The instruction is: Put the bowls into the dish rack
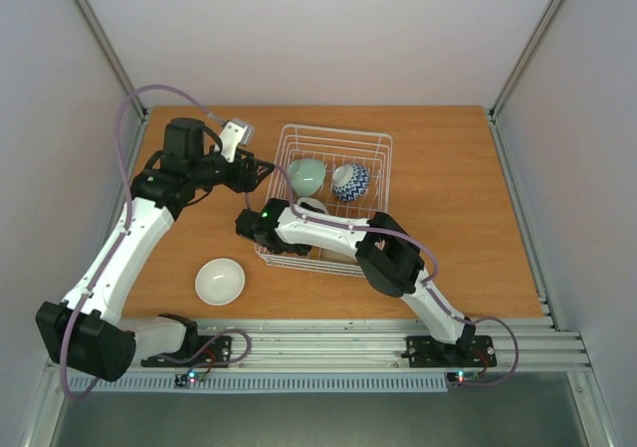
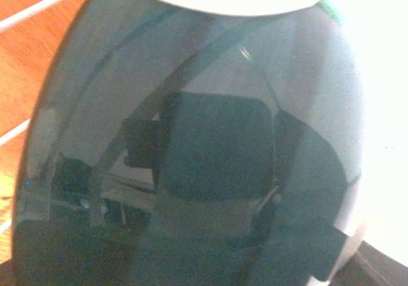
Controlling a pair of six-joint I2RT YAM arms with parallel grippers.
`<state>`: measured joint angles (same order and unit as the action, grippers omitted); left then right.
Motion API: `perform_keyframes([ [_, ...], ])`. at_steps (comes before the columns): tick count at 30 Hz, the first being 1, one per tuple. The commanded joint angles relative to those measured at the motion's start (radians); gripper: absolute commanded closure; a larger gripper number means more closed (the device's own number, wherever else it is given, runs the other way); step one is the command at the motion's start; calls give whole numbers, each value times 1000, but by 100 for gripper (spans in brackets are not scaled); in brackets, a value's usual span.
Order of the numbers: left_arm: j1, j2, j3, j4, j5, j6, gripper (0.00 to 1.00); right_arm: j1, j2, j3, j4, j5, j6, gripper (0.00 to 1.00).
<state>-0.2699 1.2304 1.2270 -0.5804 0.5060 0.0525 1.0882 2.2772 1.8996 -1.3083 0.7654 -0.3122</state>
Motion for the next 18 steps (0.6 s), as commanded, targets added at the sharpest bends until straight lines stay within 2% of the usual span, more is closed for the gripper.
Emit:
perform_keyframes([
  [1, -2, -12, -9, 25, 23, 0, 34, 9, 7, 48, -47, 84, 26, 94],
  [3, -2, -10, -10, 26, 22, 0, 34, 9, 1, 45, -39, 68, 21, 87],
  [6, -3, -8, -10, 25, 22, 0, 34, 9, -3, 43, -31, 61, 14, 72],
  [13, -2, -9, -11, 25, 22, 1, 34, 9, 0, 43, -27, 43, 5, 49],
  [18, -2, -12, -15, 30, 19, 1, 34, 9, -8, 44, -25, 43, 5, 39],
])
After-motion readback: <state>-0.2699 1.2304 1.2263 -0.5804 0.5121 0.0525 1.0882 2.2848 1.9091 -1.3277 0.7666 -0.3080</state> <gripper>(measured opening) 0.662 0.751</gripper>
